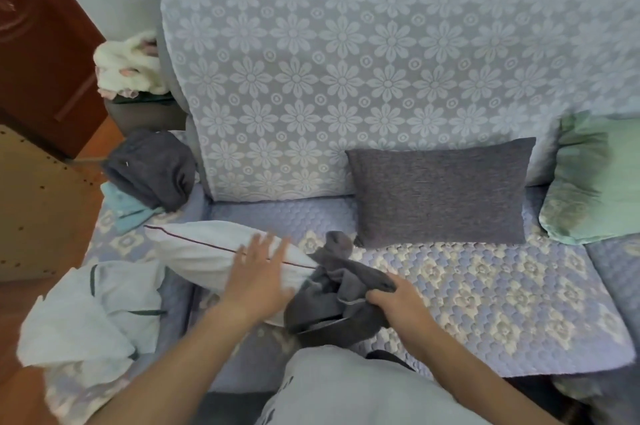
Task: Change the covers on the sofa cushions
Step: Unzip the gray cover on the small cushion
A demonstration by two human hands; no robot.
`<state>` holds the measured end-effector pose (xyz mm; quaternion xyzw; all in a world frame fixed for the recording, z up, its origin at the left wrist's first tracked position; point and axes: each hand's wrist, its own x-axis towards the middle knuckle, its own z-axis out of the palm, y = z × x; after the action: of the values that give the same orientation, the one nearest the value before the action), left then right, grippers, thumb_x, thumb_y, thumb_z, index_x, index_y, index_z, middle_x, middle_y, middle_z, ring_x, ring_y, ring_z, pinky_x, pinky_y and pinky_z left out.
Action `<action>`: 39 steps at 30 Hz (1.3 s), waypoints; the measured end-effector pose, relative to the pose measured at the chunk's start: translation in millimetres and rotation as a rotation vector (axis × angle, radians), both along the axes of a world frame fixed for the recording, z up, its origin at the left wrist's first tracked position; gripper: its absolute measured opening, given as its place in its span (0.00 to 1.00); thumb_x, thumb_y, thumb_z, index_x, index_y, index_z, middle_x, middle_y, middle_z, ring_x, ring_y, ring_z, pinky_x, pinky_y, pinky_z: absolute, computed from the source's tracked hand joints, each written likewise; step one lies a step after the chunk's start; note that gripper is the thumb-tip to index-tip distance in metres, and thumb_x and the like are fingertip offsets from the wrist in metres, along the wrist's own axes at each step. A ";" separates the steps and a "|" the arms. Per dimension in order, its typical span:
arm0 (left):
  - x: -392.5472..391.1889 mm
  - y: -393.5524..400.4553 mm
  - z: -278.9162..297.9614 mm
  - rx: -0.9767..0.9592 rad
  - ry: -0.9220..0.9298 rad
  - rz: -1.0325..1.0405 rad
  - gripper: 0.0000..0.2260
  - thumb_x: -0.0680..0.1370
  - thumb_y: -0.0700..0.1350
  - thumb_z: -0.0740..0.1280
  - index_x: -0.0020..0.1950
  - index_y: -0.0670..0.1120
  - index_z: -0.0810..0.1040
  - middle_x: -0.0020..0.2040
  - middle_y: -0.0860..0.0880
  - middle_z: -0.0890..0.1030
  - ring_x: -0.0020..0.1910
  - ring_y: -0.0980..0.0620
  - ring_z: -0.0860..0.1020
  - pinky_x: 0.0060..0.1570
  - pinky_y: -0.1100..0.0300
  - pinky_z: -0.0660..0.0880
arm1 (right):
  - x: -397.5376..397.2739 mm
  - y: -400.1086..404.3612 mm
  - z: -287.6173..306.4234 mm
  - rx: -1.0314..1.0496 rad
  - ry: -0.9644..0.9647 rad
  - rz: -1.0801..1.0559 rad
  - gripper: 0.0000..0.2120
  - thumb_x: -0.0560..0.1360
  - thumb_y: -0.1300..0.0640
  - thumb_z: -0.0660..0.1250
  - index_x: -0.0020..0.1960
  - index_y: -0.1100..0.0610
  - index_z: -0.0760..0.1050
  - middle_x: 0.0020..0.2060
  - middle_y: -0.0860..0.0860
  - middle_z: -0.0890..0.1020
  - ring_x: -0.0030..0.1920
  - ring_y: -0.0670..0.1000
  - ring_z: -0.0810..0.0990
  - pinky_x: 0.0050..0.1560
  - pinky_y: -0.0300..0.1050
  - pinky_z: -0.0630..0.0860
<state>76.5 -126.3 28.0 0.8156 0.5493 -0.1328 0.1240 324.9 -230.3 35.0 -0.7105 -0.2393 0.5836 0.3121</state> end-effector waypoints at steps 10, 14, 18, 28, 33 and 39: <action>-20.9 8.4 -88.1 0.070 0.243 -0.278 0.29 0.71 0.51 0.75 0.71 0.47 0.75 0.61 0.43 0.78 0.63 0.37 0.75 0.71 0.36 0.59 | -10.2 -11.3 6.6 -0.021 0.038 0.001 0.07 0.78 0.56 0.69 0.54 0.56 0.77 0.47 0.56 0.85 0.46 0.53 0.85 0.42 0.47 0.80; -23.5 24.0 -88.7 0.188 0.138 -0.496 0.04 0.67 0.42 0.73 0.37 0.51 0.83 0.42 0.46 0.79 0.47 0.40 0.79 0.61 0.40 0.75 | -17.0 -20.5 8.6 -0.074 0.469 -0.028 0.21 0.85 0.46 0.55 0.61 0.58 0.80 0.56 0.56 0.85 0.56 0.53 0.83 0.59 0.53 0.78; -31.6 21.8 -80.6 0.142 -0.042 -0.560 0.03 0.68 0.44 0.65 0.38 0.52 0.77 0.37 0.51 0.76 0.39 0.47 0.78 0.42 0.54 0.75 | -2.9 -25.0 -25.5 -0.208 -0.033 0.043 0.11 0.82 0.50 0.62 0.62 0.52 0.76 0.60 0.55 0.80 0.52 0.55 0.82 0.55 0.60 0.82; -39.7 -7.6 -59.0 0.042 -0.304 -0.655 0.06 0.73 0.40 0.67 0.41 0.50 0.73 0.41 0.52 0.77 0.40 0.49 0.74 0.41 0.56 0.73 | 25.2 -8.4 -46.9 -0.183 -0.094 -0.276 0.11 0.82 0.48 0.63 0.61 0.53 0.71 0.43 0.57 0.82 0.36 0.57 0.84 0.39 0.51 0.83; -43.8 -17.8 -57.0 0.015 -0.291 -0.621 0.06 0.72 0.41 0.66 0.40 0.50 0.71 0.41 0.52 0.75 0.40 0.48 0.73 0.38 0.55 0.70 | 33.1 -4.9 -48.2 -0.113 -0.278 -0.224 0.15 0.81 0.51 0.65 0.43 0.59 0.83 0.37 0.60 0.83 0.35 0.56 0.80 0.46 0.57 0.82; -51.1 -30.0 -63.4 0.026 -0.366 -0.546 0.07 0.72 0.43 0.64 0.48 0.49 0.79 0.48 0.53 0.80 0.44 0.50 0.77 0.40 0.57 0.75 | 37.4 -18.3 -50.2 -0.061 0.072 -0.391 0.11 0.81 0.54 0.66 0.48 0.62 0.77 0.35 0.56 0.75 0.31 0.51 0.77 0.47 0.52 0.83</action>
<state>25.4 -156.3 -35.4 0.9446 0.2806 -0.0055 0.1700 362.3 -248.6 -15.2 -0.7313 -0.0677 0.5438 0.4060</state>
